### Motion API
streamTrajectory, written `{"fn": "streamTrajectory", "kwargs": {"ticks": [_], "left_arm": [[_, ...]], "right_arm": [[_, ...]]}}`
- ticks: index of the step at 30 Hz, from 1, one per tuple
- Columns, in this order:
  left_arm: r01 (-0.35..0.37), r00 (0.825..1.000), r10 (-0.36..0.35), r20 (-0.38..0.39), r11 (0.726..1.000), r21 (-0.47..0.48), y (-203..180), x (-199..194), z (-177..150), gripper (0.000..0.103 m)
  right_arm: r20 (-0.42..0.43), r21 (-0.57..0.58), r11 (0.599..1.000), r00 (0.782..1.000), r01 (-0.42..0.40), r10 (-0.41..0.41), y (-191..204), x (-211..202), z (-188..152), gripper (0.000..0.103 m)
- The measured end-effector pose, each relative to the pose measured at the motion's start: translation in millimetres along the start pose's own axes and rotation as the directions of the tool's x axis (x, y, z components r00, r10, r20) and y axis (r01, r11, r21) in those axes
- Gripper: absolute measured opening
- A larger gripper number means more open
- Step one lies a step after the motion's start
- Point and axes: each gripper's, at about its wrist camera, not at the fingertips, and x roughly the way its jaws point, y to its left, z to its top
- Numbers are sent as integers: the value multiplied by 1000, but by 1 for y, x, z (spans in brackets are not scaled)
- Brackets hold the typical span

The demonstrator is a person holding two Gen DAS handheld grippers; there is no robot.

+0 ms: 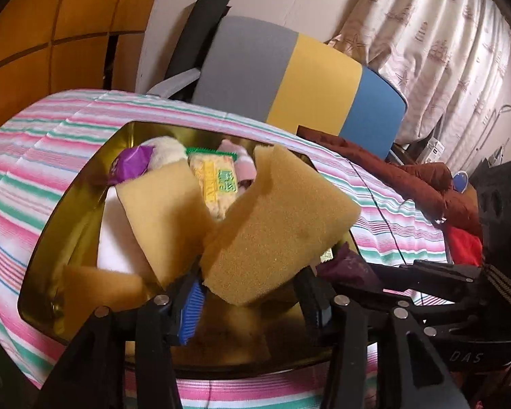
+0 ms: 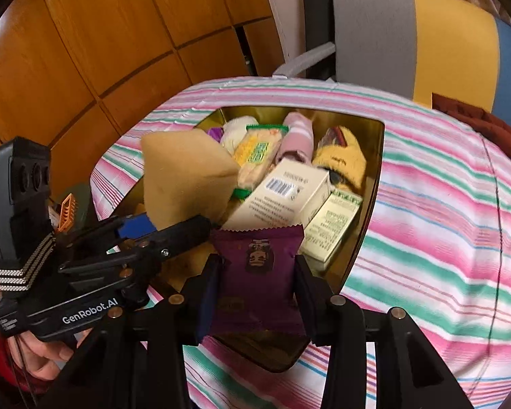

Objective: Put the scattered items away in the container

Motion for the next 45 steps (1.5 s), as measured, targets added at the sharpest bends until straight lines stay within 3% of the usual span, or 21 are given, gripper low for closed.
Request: {"fn": "streamTrajectory", "kwargs": {"ticks": [6,10,14,17,19,21,25,26,28,32,35,38,40,42,45], "left_arm": [[3,1000,-3,-5,998,-58,8,-9,-4,66],[6,1000,-4,28,998,-62,6,-18,-3,70],[-12,998,16,54,998,-59,6,-23,3,80],[-28,997,35,68,995,-96,12,-24,15,79],[11,993,9,122,986,-164,21,-32,21,79],[2,987,27,156,983,-186,23,-37,24,79],[-34,994,43,102,996,-87,10,-20,32,78],[-61,995,66,80,996,-66,7,-13,32,72],[-177,983,179,30,982,-70,10,-3,31,66],[-301,954,300,-22,951,-76,25,1,24,62],[-246,969,247,-9,960,-137,35,-8,20,62],[-193,977,204,58,968,-161,34,-27,18,63],[-185,972,203,121,972,-146,28,-44,19,64],[-197,964,216,152,971,-133,22,-56,23,64],[-254,946,270,177,961,-107,13,-68,31,64]], "right_arm": [[16,61,998,1000,-13,12,-11,-5,-5,64],[39,96,995,999,-16,13,-15,-11,-6,64],[62,130,991,998,-22,14,-19,-18,-9,64],[70,143,989,997,-28,18,-21,-21,-10,64],[77,145,989,997,-25,14,-21,-23,-11,64],[85,140,990,996,-20,8,-20,-25,-11,64],[94,148,989,996,-21,7,-21,-25,-10,64],[93,151,988,996,-22,8,-21,-23,-10,64],[92,157,987,996,-28,14,-21,-23,-11,64],[103,146,989,995,-14,-1,-19,-27,-13,64],[107,144,990,994,0,-15,-20,-29,-13,65],[111,159,987,994,-1,-17,-21,-30,-12,70],[122,147,989,992,9,-27,-17,-34,-9,75],[140,130,990,988,47,-66,-10,-39,-6,95],[189,108,987,973,117,-136,0,-52,1,103]]}}
